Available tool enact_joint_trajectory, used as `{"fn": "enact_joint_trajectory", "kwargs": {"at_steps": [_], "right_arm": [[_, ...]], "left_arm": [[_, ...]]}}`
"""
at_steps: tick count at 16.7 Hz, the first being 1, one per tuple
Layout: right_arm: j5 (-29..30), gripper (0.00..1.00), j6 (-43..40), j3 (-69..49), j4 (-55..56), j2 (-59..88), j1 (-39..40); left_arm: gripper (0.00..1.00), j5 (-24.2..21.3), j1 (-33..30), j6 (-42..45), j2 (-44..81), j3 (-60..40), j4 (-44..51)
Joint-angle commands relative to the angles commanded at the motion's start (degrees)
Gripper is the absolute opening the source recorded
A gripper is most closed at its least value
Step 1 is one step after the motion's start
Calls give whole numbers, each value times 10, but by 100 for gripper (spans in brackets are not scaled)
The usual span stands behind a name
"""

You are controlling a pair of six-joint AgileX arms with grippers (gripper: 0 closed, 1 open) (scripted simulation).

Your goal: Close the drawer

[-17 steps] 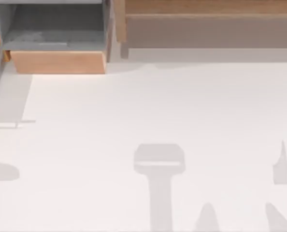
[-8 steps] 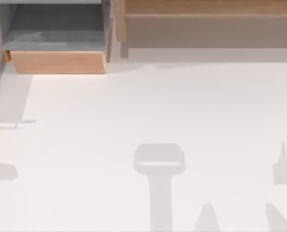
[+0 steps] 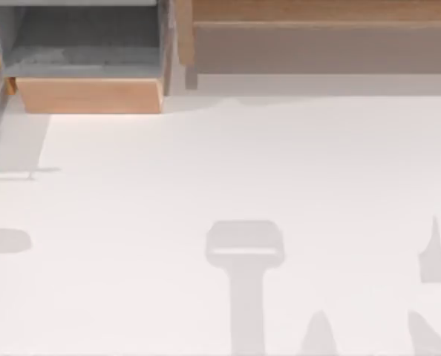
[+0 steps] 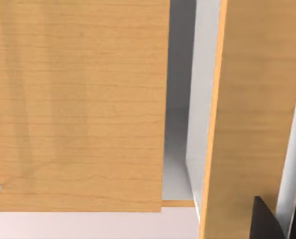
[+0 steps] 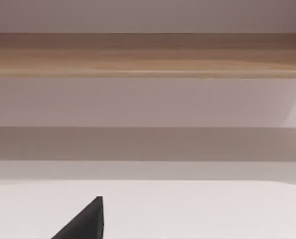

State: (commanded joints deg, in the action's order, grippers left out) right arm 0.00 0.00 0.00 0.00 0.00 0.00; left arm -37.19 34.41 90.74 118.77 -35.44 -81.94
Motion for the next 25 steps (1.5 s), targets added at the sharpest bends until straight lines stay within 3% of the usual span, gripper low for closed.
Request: {"fn": "enact_joint_trajectory", "kwargs": {"at_steps": [4,10,16,25], "right_arm": [[0,100,0,0,0,0,0],[0,100,0,0,0,0,0],[0,100,0,0,0,0,0],[0,100,0,0,0,0,0]], "left_arm": [[0,36,-32,-1,26,-63,36],[0,42,-39,-3,37,-73,49],[0,80,-76,-4,82,-193,108],[0,99,-89,-7,114,-245,142]]}}
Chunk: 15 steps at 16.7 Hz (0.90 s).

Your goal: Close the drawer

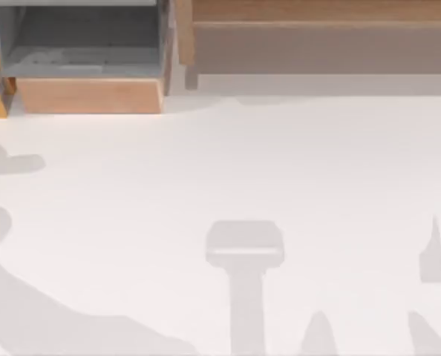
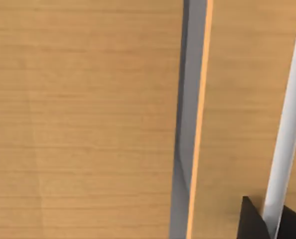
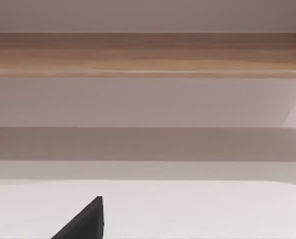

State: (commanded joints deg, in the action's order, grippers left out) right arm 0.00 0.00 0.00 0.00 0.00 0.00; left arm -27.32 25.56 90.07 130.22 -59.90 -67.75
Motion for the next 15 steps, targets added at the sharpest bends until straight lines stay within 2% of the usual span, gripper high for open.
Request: {"fn": "enact_joint_trajectory", "kwargs": {"at_steps": [5,10,15], "right_arm": [[0,100,0,0,0,0,0],[0,100,0,0,0,0,0],[0,100,0,0,0,0,0]], "left_arm": [[0,24,-27,-1,45,-109,54],[0,27,-30,-1,51,-119,62],[38,27,-30,-1,51,-119,62]]}}
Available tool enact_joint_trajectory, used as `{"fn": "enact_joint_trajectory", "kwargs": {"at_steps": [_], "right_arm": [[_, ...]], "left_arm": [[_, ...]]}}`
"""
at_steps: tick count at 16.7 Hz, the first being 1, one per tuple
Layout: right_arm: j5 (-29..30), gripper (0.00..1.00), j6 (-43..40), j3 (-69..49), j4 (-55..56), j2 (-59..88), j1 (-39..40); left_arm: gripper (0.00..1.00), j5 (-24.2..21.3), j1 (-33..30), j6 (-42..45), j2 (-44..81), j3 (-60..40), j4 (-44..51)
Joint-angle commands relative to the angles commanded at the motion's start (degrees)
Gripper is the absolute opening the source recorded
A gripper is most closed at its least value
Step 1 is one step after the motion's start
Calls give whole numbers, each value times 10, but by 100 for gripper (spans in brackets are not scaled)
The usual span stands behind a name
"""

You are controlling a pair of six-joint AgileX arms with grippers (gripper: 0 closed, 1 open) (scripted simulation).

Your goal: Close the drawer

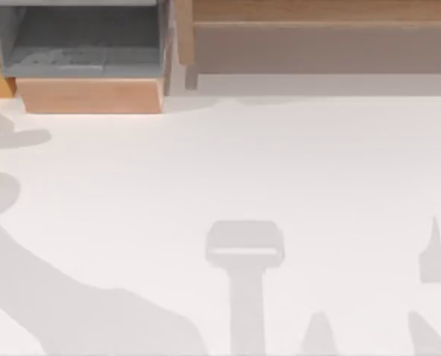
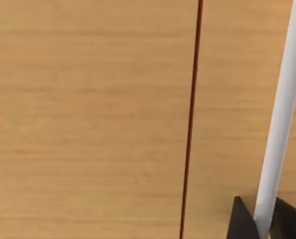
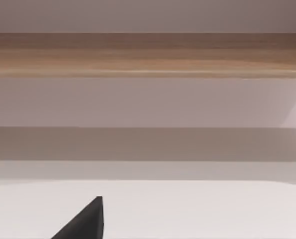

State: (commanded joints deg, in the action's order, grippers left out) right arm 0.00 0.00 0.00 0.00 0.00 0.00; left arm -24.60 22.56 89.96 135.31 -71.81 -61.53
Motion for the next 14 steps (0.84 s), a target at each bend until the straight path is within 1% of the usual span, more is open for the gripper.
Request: {"fn": "enact_joint_trajectory", "kwargs": {"at_steps": [8,9,14], "right_arm": [[0,100,0,0,0,0,0],[0,100,0,0,0,0,0],[0,100,0,0,0,0,0]], "left_arm": [[98,0,0,0,0,0,0],[100,0,0,0,0,0,0],[100,0,0,0,0,0,0]]}}
